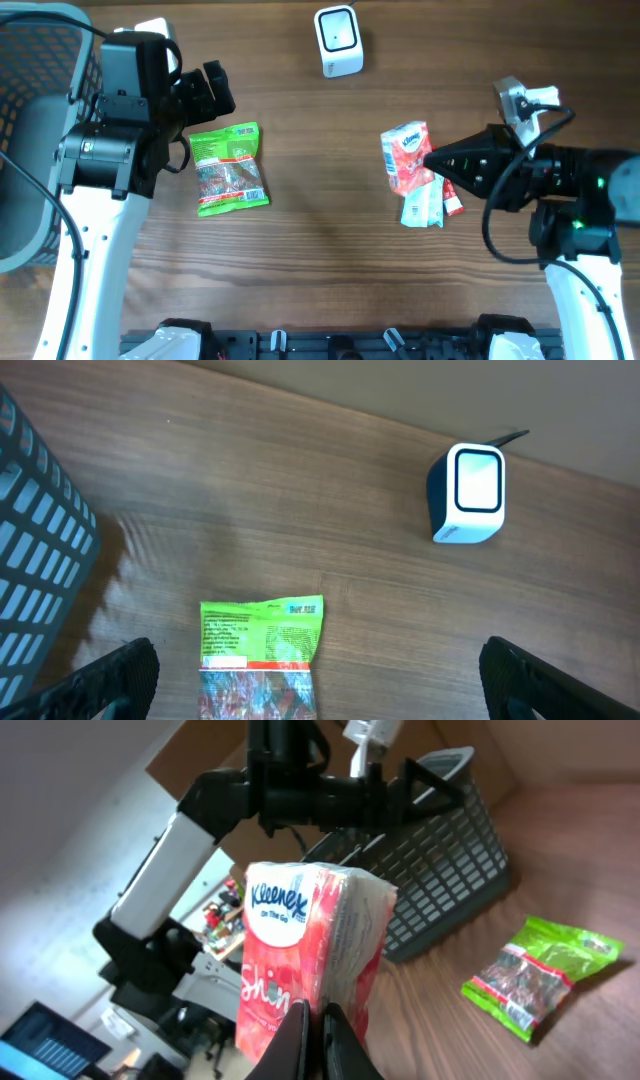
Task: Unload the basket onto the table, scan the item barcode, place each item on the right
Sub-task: 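Lift the Kleenex pack with right gripper, turning it toward the scanner, then hold the Kleenex pack in front of the white scanner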
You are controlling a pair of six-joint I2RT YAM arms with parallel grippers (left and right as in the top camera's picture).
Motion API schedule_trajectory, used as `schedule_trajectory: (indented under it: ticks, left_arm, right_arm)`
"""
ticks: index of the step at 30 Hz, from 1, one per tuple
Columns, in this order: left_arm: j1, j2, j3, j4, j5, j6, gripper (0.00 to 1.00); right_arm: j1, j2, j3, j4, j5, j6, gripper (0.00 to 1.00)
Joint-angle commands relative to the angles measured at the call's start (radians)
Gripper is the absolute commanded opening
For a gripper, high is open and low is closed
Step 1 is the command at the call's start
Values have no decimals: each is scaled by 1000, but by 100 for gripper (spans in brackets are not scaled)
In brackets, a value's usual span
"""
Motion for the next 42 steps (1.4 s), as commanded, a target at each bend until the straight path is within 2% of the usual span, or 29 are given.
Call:
schedule_trajectory:
  ticks: [1, 4, 7, 10, 11, 15, 20, 24, 30, 35, 40, 42]
  left_arm:
    - [-2, -2, 5, 2, -9, 13, 100]
    - [-2, -2, 5, 2, -9, 13, 100]
    - [-2, -2, 5, 2, -9, 13, 100]
    - [-2, -2, 5, 2, -9, 13, 100]
    - [-2, -2, 5, 2, -9, 13, 100]
    - [-2, -2, 5, 2, -9, 13, 100]
    - [-2, -2, 5, 2, -9, 13, 100]
    - [-2, -2, 5, 2, -9, 13, 100]
    - [-2, -2, 5, 2, -9, 13, 100]
    - [-2, -2, 5, 2, -9, 13, 100]
    - [-2, -2, 5, 2, -9, 13, 100]
    - [-2, -2, 5, 2, -9, 13, 100]
  right_arm:
    - [5, -10, 3, 143, -39, 179, 5]
    - [5, 5, 3, 144, -32, 118, 4]
    - [5, 73, 3, 50, -34, -31, 4]
    - [5, 169, 3, -197, 22, -243, 4]
    - [12, 217, 3, -325, 75, -374, 4]
    - [96, 331, 3, -634, 296, -722, 4]
    - [248, 386, 3, -669, 603, -770, 4]
    - [298, 386, 85, -751, 783, -772, 4]
    - [313, 424, 544, -1300, 1062, -909, 4]
    - [329, 629, 1013, -1668, 1194, -984, 4]
    - [384, 910, 1414, -1869, 1358, -1020, 4]
    - [417, 999, 1445, -1843, 1440, -1042, 4]
